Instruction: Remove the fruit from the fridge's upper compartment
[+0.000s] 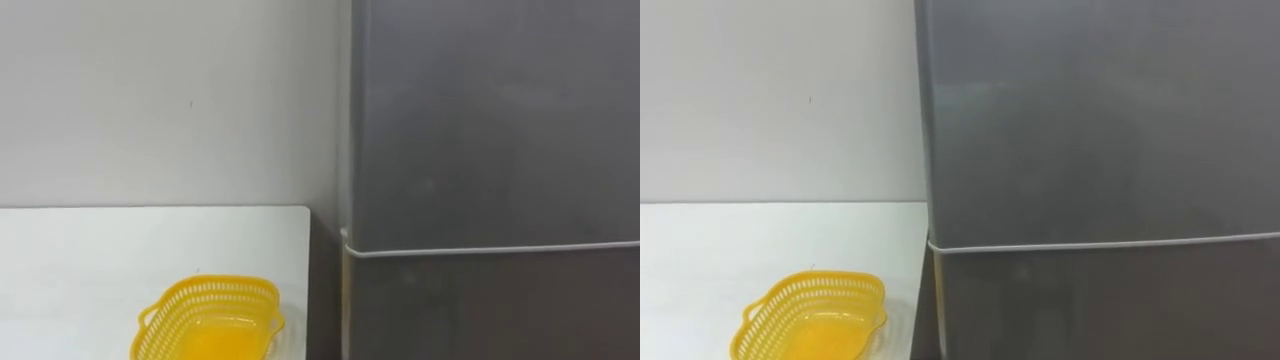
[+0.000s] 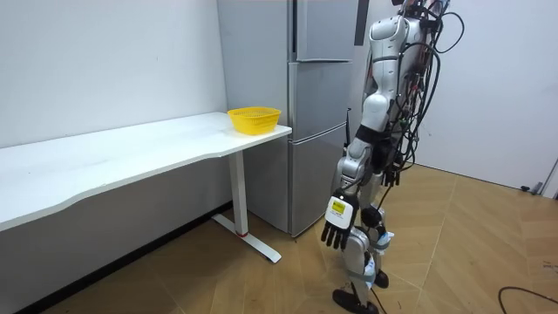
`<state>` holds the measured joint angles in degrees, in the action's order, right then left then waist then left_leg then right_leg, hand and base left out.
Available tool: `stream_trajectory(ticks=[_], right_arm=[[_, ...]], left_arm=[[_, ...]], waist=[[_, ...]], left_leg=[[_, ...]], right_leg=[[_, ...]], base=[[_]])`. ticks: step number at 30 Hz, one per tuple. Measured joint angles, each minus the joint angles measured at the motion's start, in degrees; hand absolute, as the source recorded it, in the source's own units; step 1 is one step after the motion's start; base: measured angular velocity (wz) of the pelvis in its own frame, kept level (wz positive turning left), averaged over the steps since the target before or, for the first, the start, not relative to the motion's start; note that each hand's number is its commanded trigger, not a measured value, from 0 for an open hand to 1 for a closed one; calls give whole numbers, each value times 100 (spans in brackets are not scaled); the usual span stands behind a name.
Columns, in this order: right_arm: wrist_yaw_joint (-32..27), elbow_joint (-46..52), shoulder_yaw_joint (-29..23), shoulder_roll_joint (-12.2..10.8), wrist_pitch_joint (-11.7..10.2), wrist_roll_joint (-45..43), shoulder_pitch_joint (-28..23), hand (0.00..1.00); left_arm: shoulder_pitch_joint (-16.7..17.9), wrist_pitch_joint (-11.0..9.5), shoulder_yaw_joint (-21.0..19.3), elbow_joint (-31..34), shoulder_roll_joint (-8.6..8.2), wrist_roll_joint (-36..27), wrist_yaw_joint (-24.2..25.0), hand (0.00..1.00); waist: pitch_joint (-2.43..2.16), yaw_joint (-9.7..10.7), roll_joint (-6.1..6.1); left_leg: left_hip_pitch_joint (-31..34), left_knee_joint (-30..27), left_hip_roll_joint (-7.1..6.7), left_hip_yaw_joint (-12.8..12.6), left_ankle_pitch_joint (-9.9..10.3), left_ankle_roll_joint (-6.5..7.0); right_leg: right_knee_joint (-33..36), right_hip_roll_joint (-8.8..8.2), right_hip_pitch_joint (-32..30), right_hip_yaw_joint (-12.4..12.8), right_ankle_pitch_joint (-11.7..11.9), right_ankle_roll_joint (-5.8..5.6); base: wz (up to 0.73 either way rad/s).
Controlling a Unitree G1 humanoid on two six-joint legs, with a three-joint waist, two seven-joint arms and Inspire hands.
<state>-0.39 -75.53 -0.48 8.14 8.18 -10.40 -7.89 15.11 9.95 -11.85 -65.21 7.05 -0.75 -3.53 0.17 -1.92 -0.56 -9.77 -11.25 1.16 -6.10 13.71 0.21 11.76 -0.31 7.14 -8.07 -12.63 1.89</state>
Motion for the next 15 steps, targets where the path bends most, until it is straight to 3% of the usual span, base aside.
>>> stream_trajectory(ticks=[6,8,11,15], right_arm=[[-160,-2,-321,2,-10,203,-22,0],[-254,4,-377,9,-57,201,-26,0],[-311,29,-427,18,-131,186,-54,0],[-375,273,-542,19,-195,208,-196,0]], left_arm=[[47,-77,-647,322,-24,-1276,-703,0],[37,-275,-1066,684,-77,-1952,-1042,0],[-57,-536,-1198,982,-92,-2395,-1390,0],[31,-658,-1240,1813,-105,-2676,-1869,0]], waist=[[-9,-28,44],[-6,-102,55],[-34,-156,115],[-62,-157,159]], left_leg=[[6,7,-1,9,0,0],[6,39,1,9,0,0],[11,98,-2,34,1,-1],[8,159,-18,101,1,-1]], right_leg=[[0,-1,7,-21,3,-8],[12,4,2,-10,3,-8],[20,2,-22,-31,5,-12],[8,-26,-23,-161,7,-18]], base=[[2],[0],[1],[8]])
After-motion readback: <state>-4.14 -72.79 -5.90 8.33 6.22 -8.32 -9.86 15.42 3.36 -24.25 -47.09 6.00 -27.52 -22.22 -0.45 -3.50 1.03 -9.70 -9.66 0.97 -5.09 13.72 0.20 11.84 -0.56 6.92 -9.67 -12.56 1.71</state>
